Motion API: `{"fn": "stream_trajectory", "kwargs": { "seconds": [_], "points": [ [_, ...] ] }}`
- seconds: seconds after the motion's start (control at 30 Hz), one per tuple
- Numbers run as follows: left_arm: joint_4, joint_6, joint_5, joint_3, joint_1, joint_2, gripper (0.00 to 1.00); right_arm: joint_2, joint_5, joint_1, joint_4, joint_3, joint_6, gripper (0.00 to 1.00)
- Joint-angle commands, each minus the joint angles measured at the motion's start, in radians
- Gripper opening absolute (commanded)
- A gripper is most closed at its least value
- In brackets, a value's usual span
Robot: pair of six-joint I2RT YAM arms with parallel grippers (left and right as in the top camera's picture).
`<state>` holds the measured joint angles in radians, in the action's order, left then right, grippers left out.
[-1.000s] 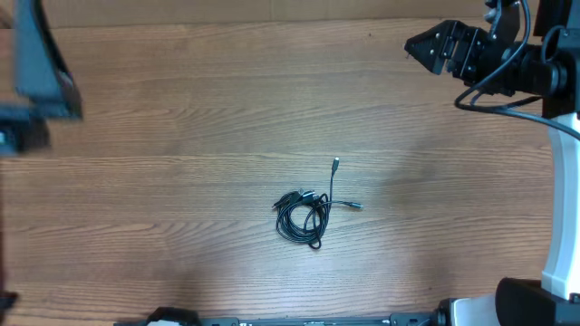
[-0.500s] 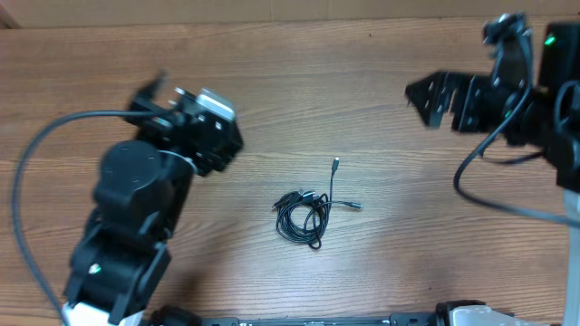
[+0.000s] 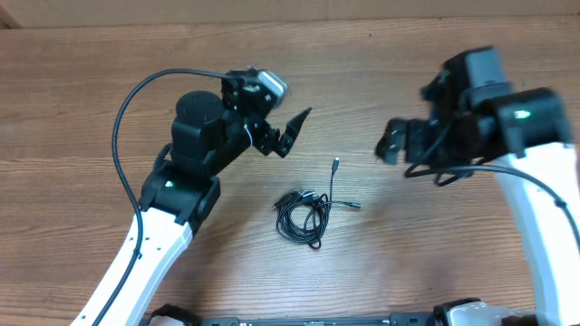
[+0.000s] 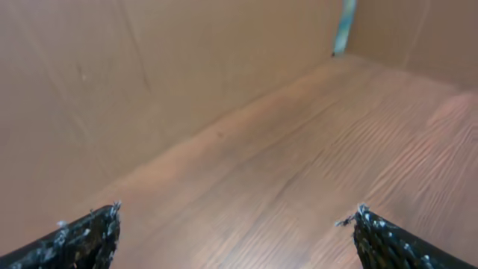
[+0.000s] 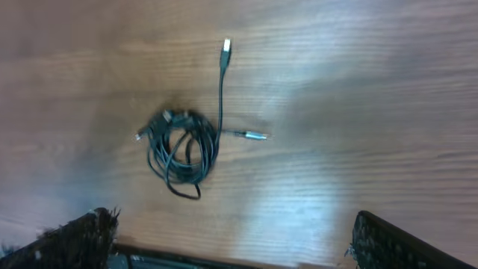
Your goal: Untangle cables
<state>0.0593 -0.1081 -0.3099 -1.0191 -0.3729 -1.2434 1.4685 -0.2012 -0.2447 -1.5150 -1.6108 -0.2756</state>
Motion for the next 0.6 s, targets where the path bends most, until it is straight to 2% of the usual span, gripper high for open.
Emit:
{"fn": "stream_trajectory", "kwargs": {
  "seconds": [0.0,0.13,0.2,0.3,0.4,0.47,0.57],
  "points": [
    [0.096,0.213,0.121,-0.003,0.008,0.008,1.00,-0.004,0.006,-0.099,0.061,0.108,-0.087,0.99],
    [0.394,0.225,0.492,-0.022,0.008,0.010,1.00,-0.004,0.006,-0.236,0.202,0.239,-0.126,0.98],
    [0.556,0.243,0.597,-0.031,0.008,0.011,1.00,-0.003,0.007,-0.313,0.298,0.304,-0.134,0.98],
    [0.732,0.356,0.579,-0.031,0.008,0.008,1.00,0.003,0.011,-0.397,0.415,0.391,-0.148,0.97],
    [0.819,0.371,0.517,-0.031,0.007,0.008,1.00,0.022,0.039,-0.444,0.482,0.466,-0.197,0.94],
    [0.854,0.371,0.464,-0.031,0.006,0.009,1.00,0.036,0.043,-0.463,0.521,0.517,-0.211,0.87],
    [0.888,0.370,0.361,-0.031,0.006,0.009,1.00,0.053,0.043,-0.480,0.565,0.575,-0.243,0.67]
  ]
}}
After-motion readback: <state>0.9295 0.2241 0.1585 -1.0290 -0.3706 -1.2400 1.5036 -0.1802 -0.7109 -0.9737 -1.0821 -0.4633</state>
